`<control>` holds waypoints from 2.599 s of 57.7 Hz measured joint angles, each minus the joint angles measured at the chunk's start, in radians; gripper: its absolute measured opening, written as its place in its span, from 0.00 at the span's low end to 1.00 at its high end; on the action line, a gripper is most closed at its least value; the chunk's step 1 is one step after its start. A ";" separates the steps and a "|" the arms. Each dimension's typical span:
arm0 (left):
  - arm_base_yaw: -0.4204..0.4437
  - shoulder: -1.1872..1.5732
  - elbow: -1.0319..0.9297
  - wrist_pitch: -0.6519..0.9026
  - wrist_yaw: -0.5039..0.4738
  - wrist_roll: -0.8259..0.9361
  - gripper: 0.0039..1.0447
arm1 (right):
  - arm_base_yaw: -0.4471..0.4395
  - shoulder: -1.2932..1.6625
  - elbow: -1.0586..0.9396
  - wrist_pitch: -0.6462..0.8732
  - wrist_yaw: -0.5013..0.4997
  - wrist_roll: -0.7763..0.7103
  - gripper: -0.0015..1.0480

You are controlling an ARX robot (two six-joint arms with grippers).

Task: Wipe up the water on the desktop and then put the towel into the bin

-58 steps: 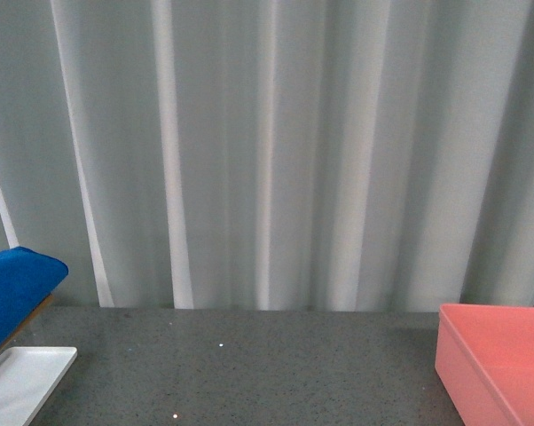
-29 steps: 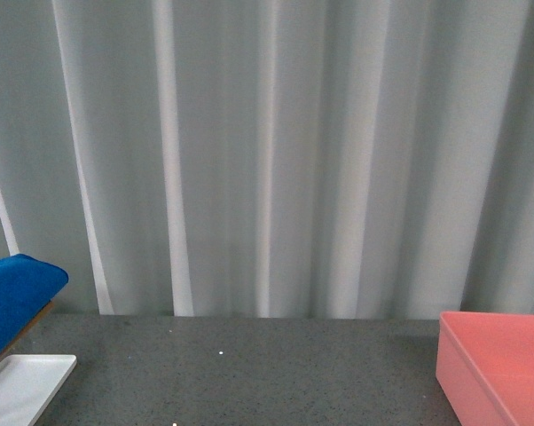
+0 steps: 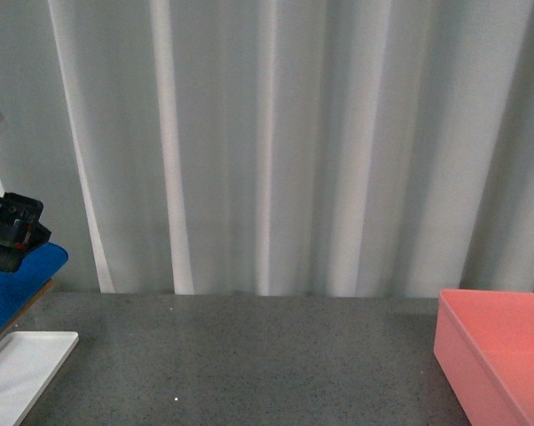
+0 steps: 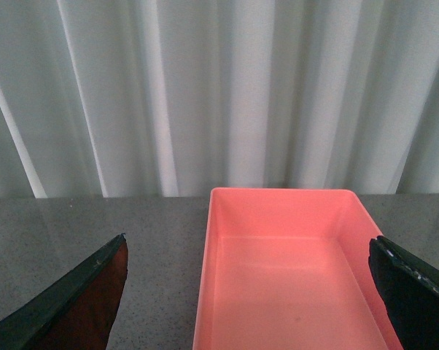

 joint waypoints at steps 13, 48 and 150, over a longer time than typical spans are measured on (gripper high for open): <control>0.041 0.095 0.067 -0.031 -0.070 0.073 0.94 | 0.000 0.000 0.000 0.000 0.000 0.000 0.93; 0.115 0.270 0.086 0.085 -0.135 0.100 0.94 | 0.000 0.000 0.000 0.000 0.000 0.000 0.93; -0.507 -0.102 -0.238 0.650 0.294 -0.981 0.05 | -0.110 0.495 0.141 -0.060 -0.439 0.104 0.93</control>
